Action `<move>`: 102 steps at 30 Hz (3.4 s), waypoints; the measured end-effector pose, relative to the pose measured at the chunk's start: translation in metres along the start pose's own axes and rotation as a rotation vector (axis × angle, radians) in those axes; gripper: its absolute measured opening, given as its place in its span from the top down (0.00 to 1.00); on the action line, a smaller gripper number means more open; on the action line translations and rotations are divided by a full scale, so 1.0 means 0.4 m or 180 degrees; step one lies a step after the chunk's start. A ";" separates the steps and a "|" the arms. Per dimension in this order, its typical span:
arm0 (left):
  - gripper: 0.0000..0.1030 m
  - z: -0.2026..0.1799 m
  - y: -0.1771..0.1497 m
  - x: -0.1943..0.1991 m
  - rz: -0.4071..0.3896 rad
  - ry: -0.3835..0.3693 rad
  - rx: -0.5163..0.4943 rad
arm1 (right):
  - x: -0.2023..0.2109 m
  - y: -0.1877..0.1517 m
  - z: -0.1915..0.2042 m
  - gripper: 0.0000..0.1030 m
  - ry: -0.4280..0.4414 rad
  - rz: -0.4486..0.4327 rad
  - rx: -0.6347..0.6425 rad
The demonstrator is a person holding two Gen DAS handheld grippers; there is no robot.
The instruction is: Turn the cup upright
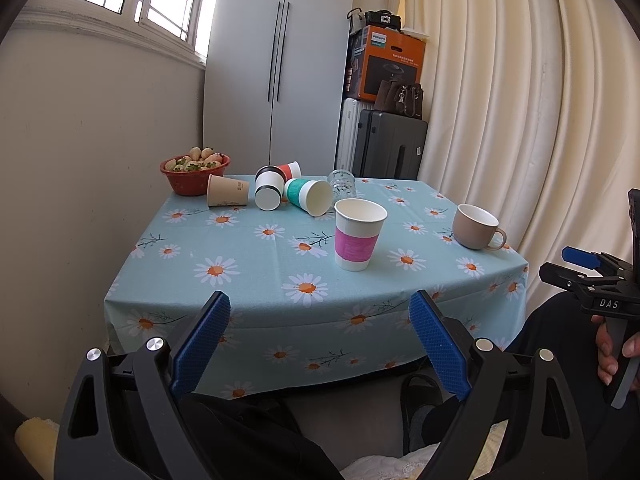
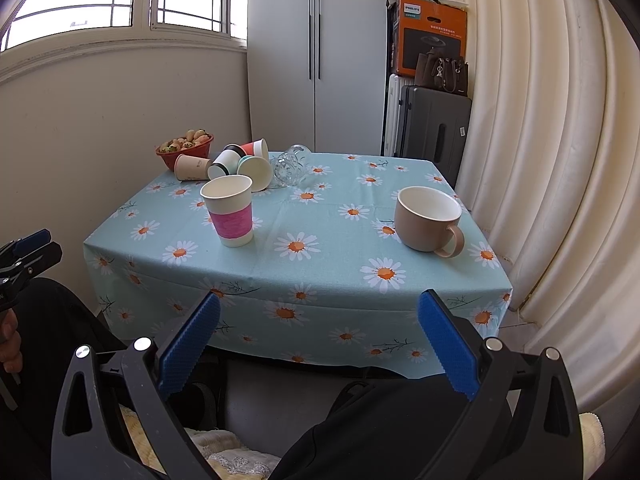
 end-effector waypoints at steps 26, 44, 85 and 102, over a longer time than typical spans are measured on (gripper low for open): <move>0.14 -0.009 -0.003 0.002 0.0031 -0.0006 -0.0027 | -0.003 -0.003 -0.003 0.05 -0.0005 0.0018 -0.0010; 0.14 -0.012 -0.002 0.002 0.0042 -0.0017 -0.0023 | -0.003 -0.002 -0.004 0.05 -0.0004 0.0019 -0.0013; 0.14 -0.023 0.000 -0.001 0.0018 -0.0006 -0.0090 | -0.003 -0.002 -0.005 0.05 -0.0002 0.0023 -0.0016; 0.14 -0.013 -0.001 -0.009 0.0085 -0.0026 -0.0074 | -0.007 -0.003 -0.006 0.05 -0.0004 0.0026 -0.0001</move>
Point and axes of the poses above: each gripper's, at about its wrist camera, not at the fingertips, and x roughly against the way its jaws point, z to its left, y to its top, the point moved 3 cm from there along -x, roughly the way its jaws point, and after that the axes turned 7 degrees about -z, right-handed, at the moved point
